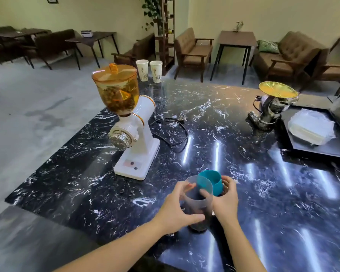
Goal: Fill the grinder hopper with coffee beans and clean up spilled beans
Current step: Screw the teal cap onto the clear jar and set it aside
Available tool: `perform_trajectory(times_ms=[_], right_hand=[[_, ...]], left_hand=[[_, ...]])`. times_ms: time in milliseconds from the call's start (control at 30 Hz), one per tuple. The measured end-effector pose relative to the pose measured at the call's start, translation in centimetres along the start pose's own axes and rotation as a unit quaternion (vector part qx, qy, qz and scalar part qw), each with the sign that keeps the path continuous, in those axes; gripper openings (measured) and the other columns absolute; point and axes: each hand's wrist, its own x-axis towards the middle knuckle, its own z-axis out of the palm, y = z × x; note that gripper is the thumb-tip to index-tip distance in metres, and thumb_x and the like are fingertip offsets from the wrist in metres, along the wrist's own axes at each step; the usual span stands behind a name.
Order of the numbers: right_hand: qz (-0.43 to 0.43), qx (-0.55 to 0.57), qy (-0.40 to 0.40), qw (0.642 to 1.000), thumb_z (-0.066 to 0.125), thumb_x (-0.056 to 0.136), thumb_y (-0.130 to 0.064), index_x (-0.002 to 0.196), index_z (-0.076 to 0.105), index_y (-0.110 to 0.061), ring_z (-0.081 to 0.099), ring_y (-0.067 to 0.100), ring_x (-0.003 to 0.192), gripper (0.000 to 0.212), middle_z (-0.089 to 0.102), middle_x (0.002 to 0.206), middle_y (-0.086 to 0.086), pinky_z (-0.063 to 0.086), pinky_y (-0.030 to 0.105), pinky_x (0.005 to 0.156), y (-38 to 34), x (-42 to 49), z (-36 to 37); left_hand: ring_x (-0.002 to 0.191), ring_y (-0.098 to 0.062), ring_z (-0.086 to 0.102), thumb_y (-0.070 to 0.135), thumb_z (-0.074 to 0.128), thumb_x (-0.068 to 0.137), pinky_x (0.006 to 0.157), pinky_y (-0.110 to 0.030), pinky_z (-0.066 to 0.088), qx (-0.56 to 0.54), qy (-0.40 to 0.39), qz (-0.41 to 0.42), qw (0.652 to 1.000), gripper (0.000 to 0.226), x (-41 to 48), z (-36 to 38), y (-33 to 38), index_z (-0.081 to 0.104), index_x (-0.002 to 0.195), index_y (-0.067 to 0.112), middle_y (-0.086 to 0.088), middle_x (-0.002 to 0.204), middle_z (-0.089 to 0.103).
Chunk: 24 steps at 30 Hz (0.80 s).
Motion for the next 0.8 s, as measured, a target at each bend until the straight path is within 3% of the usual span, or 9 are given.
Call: perform_trajectory(times_ms=[100,167,233,333,400,467,567,667,800], right_hand=[[-0.043,0.037,-0.003,0.998,0.086,0.053,-0.009,0.103,0.059,-0.037,0.066,0.008,0.086,0.063,0.065,0.107,0.000,0.054,0.021,0.071,-2.2,-0.6,-0.2],[-0.078,0.081,-0.014,0.994,0.084,0.054,-0.003,0.105,0.062,-0.035,0.065,0.002,0.082,0.064,0.063,0.107,0.001,0.055,0.019,0.068,-4.6,-0.7,-0.9],[-0.116,0.103,-0.074,0.985,0.081,0.051,-0.011,0.108,0.063,-0.035,0.064,0.000,0.082,0.065,0.064,0.103,-0.003,0.057,0.023,0.067,-7.3,-1.1,-1.5],[-0.161,0.034,-0.195,0.967,0.081,0.048,-0.025,0.123,0.055,-0.034,0.061,0.009,0.096,0.080,0.064,0.108,-0.004,0.053,0.024,0.080,-10.2,-2.1,-0.6],[-0.181,-0.041,-0.238,0.953,0.075,0.056,-0.031,0.125,0.051,-0.041,0.058,0.008,0.101,0.074,0.060,0.114,-0.006,0.049,0.018,0.083,-11.3,-3.0,1.0],[-0.189,-0.058,-0.244,0.949,0.063,0.066,-0.041,0.119,0.053,-0.044,0.056,0.006,0.100,0.054,0.059,0.113,-0.011,0.045,0.015,0.082,-12.0,-3.7,2.6],[-0.191,-0.069,-0.190,0.961,0.054,0.074,-0.047,0.111,0.059,-0.041,0.057,0.004,0.099,0.037,0.062,0.108,-0.013,0.044,0.021,0.084,-12.7,-4.1,4.0],[-0.201,-0.096,-0.166,0.961,0.059,0.077,-0.033,0.109,0.060,-0.040,0.056,0.003,0.099,0.033,0.061,0.107,-0.010,0.044,0.024,0.085,-13.4,-3.8,4.6],[-0.248,-0.126,-0.200,0.939,0.058,0.075,-0.027,0.106,0.057,-0.044,0.056,0.002,0.098,0.036,0.061,0.106,-0.009,0.041,0.015,0.083,-14.7,-4.5,5.9]], left_hand=[[0.114,0.000,0.055,0.031,0.082,0.061,0.092,-0.011,0.041,0.002,0.042,0.039,0.998,0.073,0.0,-1.2,0.6,0.039,0.119,0.036,0.020,0.118,0.059],[0.111,-0.005,0.056,0.034,0.082,0.059,0.093,-0.018,0.044,0.018,0.066,0.047,0.997,0.077,0.4,-2.6,0.9,0.038,0.121,0.039,0.014,0.116,0.059],[0.112,-0.006,0.053,0.037,0.081,0.058,0.093,-0.020,0.043,0.058,0.069,0.052,0.995,0.080,0.8,-4.3,1.0,0.035,0.124,0.043,0.011,0.121,0.055],[0.111,-0.006,0.050,0.040,0.079,0.060,0.088,-0.006,0.035,0.136,0.037,0.058,0.988,0.085,1.4,-6.3,0.7,0.034,0.131,0.036,0.011,0.125,0.051],[0.106,-0.009,0.055,0.043,0.075,0.060,0.082,-0.009,0.038,0.195,0.011,0.078,0.978,0.084,1.6,-6.9,1.0,0.032,0.131,0.037,0.013,0.119,0.054],[0.104,-0.009,0.058,0.048,0.073,0.058,0.085,-0.021,0.046,0.211,-0.004,0.084,0.974,0.087,1.6,-7.3,1.3,0.031,0.134,0.041,0.014,0.118,0.058],[0.102,-0.007,0.058,0.054,0.075,0.055,0.088,-0.032,0.051,0.186,0.017,0.075,0.980,0.090,1.4,-8.0,1.6,0.034,0.133,0.044,0.017,0.118,0.059],[0.094,-0.006,0.059,0.056,0.075,0.055,0.081,-0.034,0.053,0.162,0.029,0.091,0.982,0.081,1.2,-8.8,2.2,0.039,0.125,0.042,0.018,0.109,0.061],[0.090,-0.007,0.062,0.052,0.075,0.056,0.078,-0.036,0.054,0.116,0.011,0.101,0.988,0.077,1.1,-10.3,2.9,0.042,0.124,0.038,0.015,0.104,0.064]])
